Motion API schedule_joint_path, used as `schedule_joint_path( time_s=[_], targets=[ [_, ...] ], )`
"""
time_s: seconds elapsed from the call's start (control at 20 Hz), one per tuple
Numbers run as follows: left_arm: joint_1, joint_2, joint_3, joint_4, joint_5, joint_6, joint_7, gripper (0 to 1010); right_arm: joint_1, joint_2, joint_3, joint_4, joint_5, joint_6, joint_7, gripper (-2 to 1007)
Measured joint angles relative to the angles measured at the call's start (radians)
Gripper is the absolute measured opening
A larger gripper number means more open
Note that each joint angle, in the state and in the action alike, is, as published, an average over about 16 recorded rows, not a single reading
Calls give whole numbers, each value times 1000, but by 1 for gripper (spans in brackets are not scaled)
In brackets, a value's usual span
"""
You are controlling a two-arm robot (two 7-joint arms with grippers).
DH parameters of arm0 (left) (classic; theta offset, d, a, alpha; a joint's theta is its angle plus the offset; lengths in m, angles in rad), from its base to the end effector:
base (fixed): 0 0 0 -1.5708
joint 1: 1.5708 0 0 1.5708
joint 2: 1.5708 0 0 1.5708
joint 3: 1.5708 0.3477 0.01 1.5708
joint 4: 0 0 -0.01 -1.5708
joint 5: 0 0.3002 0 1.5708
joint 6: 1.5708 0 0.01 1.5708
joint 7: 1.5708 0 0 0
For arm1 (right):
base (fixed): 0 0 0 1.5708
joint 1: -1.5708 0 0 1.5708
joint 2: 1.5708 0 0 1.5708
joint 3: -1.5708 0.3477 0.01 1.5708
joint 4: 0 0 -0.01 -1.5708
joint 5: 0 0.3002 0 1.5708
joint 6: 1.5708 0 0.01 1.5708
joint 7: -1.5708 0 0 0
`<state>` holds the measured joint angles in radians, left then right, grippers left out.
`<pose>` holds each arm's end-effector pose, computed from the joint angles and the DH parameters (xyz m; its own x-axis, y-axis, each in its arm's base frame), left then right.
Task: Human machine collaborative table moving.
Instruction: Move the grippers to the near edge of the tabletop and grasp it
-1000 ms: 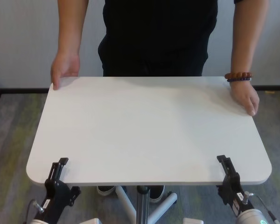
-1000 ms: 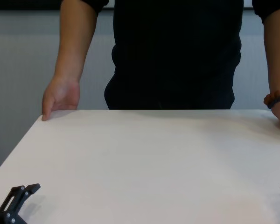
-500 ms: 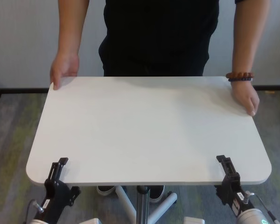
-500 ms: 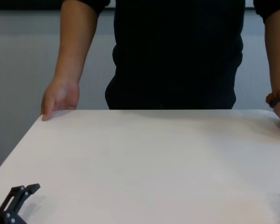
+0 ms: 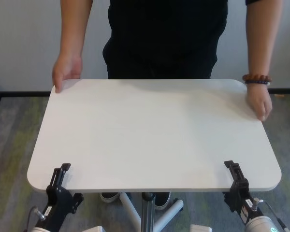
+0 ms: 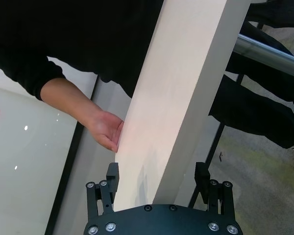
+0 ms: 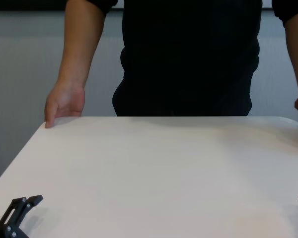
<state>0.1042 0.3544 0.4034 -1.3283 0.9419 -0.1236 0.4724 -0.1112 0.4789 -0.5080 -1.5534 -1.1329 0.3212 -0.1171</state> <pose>0.2356 0.0351 -0.4738 0.0706 0.3225 0.9439 -0.9621 0.2718 -0.0209 0.2351 -0.0322 -0.4226 0.2150 0.0809 0.9733 0.9661 0.1279 -0.2241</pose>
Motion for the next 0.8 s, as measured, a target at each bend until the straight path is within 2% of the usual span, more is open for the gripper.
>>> schedule_joint_path(
  time_s=[0.8],
  targets=[
    [0,0,0,0,0,0,0,1001,1,1,-2,0,-4,6,-1,1000]
  ],
)
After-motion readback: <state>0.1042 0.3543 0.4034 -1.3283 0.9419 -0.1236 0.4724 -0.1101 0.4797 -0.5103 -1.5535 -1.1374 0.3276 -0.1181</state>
